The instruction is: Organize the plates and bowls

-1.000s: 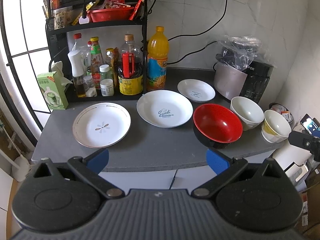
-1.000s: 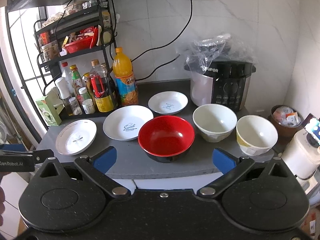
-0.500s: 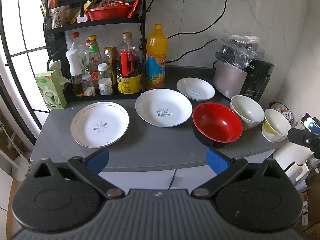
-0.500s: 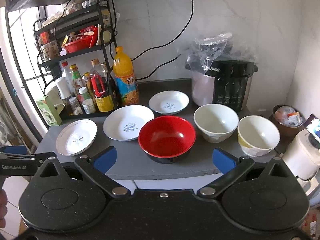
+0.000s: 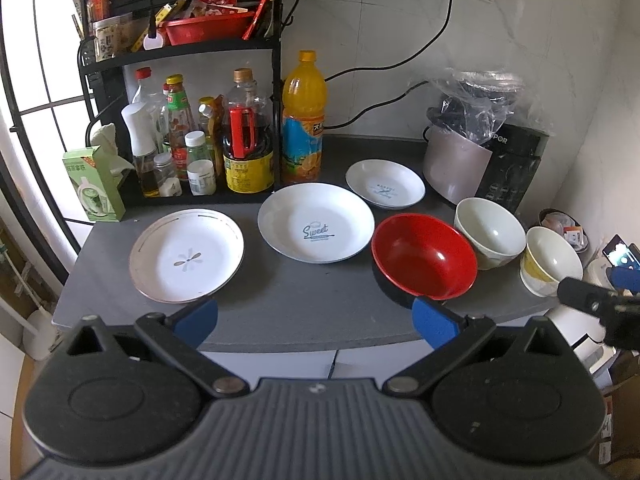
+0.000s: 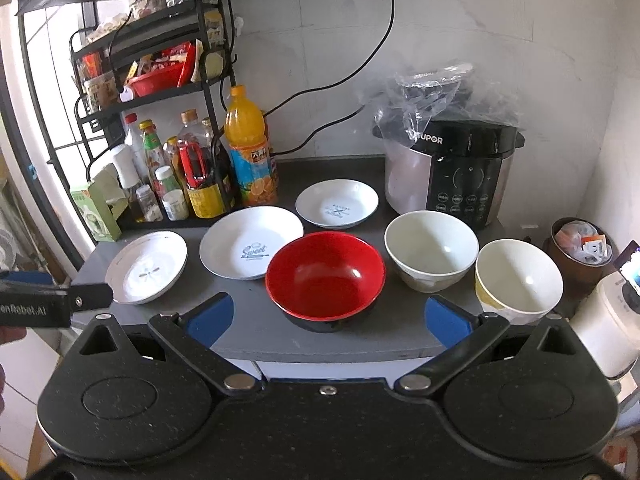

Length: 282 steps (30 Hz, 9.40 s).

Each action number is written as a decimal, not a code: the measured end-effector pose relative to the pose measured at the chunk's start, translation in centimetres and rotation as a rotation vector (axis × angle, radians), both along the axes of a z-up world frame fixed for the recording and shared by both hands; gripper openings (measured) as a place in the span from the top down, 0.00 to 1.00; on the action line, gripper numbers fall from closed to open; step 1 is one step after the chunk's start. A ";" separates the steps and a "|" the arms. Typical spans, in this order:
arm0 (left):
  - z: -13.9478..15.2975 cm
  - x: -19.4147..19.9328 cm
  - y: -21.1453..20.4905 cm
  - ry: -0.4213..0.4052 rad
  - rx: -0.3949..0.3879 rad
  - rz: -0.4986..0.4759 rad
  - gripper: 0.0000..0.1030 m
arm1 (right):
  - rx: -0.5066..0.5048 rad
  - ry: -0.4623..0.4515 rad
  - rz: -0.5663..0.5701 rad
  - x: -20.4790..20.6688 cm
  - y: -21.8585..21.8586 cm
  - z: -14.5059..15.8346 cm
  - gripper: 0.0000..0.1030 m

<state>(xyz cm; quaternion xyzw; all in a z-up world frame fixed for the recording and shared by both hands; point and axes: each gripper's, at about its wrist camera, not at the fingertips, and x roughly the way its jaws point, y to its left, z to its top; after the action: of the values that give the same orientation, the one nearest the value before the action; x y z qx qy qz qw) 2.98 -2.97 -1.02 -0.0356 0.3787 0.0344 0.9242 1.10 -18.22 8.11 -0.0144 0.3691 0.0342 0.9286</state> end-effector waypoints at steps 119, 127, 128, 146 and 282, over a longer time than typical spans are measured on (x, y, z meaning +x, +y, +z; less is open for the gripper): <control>-11.8 33.2 -18.5 0.241 -0.013 -0.342 0.95 | 0.065 0.273 -0.248 21.2 -14.8 -11.5 0.80; -9.0 30.5 -15.6 0.220 -0.026 -0.320 0.94 | 0.054 0.255 -0.184 20.7 -12.0 -9.0 0.80; -8.8 30.2 -15.0 0.220 -0.025 -0.313 0.94 | 0.050 0.254 -0.172 20.6 -11.5 -8.7 0.80; -8.2 27.0 -8.3 0.239 -0.047 -0.244 0.94 | 0.035 0.279 -0.095 19.2 -5.0 -8.5 0.80; -15.9 32.2 -29.7 0.381 -0.015 -0.454 0.41 | 0.189 0.466 -0.433 17.6 -30.4 -17.3 0.80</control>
<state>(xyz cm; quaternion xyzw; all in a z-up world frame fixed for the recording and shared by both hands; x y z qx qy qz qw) 35.14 -32.65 -16.90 0.0502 0.5438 -0.1698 0.8203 18.67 -48.60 -9.23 0.1587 0.5612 -0.1278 0.8022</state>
